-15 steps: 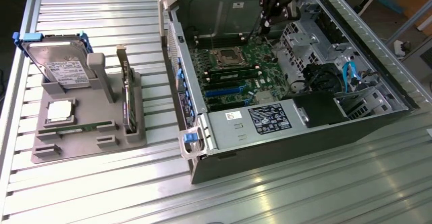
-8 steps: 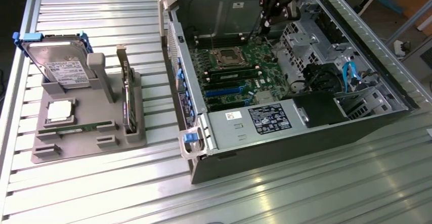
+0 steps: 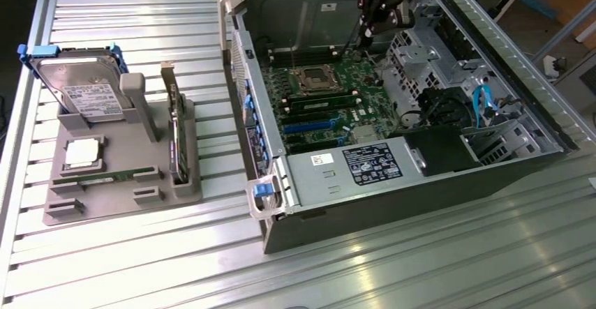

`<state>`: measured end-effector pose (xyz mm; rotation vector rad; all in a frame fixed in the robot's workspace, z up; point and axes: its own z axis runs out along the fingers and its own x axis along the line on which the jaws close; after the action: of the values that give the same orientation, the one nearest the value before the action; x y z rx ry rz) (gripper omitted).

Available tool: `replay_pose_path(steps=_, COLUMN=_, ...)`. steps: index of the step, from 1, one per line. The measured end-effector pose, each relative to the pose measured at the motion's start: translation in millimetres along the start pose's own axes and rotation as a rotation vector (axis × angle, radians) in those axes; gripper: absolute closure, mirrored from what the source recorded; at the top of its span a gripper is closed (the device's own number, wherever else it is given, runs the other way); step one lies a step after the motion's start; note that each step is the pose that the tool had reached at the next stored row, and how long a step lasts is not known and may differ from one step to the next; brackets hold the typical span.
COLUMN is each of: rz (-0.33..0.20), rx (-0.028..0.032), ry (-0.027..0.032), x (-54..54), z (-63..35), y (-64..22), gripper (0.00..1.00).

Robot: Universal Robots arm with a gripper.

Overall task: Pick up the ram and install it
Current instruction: 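Press down the ram until it locks into place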

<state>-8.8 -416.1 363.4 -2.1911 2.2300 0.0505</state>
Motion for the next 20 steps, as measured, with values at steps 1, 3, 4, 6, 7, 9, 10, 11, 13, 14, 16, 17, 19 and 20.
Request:
replay_pose_path(steps=1, rz=0.0, rx=0.0001, ry=-0.0003, x=0.0, z=0.0, y=-0.5, gripper=0.89)
replay_pose_path(steps=3, rz=0.0, rx=0.0, ry=-0.0017, x=-0.1, z=-0.1, y=-2.5, gripper=0.89)
replay_pose_path(steps=4, rz=0.0, rx=0.0, ry=-0.003, x=-0.1, z=-0.1, y=-5.5, gripper=0.89)
replay_pose_path(steps=6, rz=0.0, rx=-0.0001, ry=-0.0068, x=-0.2, z=-0.2, y=-13.9, gripper=0.89)
replay_pose_path(steps=7, rz=0.0, rx=-0.0001, ry=-0.0079, x=-0.2, z=-0.2, y=-17.5, gripper=0.89)
replay_pose_path(steps=9, rz=0.0, rx=-0.0002, ry=-0.0095, x=-0.3, z=-0.3, y=-23.2, gripper=0.89)
replay_pose_path(steps=10, rz=0.0, rx=-0.0002, ry=-0.0102, x=-0.3, z=-0.3, y=-25.5, gripper=0.89)
replay_pose_path(steps=11, rz=0.0, rx=-0.0002, ry=-0.011, x=-0.4, z=-0.3, y=-27.8, gripper=0.89)
replay_pose_path(steps=13, rz=0.0, rx=-0.0002, ry=-0.0123, x=-0.5, z=-0.4, y=-32.6, gripper=0.89)
replay_pose_path(steps=14, rz=0.0, rx=-0.0002, ry=-0.0129, x=-0.5, z=-0.5, y=-35.2, gripper=0.89)
replay_pose_path(steps=16, rz=0.0, rx=-0.0002, ry=-0.0146, x=-0.6, z=-0.5, y=-40.0, gripper=0.89)
replay_pose_path(steps=17, rz=0.0, rx=-0.0002, ry=-0.0154, x=-0.6, z=-0.5, y=-42.3, gripper=0.89)
replay_pose_path(steps=19, rz=0.0, rx=-0.0003, ry=-0.0159, x=-0.7, z=-0.5, y=-43.5, gripper=0.89)
replay_pose_path(steps=20, rz=0.0, rx=-0.0002, ry=-0.016, x=-0.7, z=-0.5, y=-43.5, gripper=0.89)
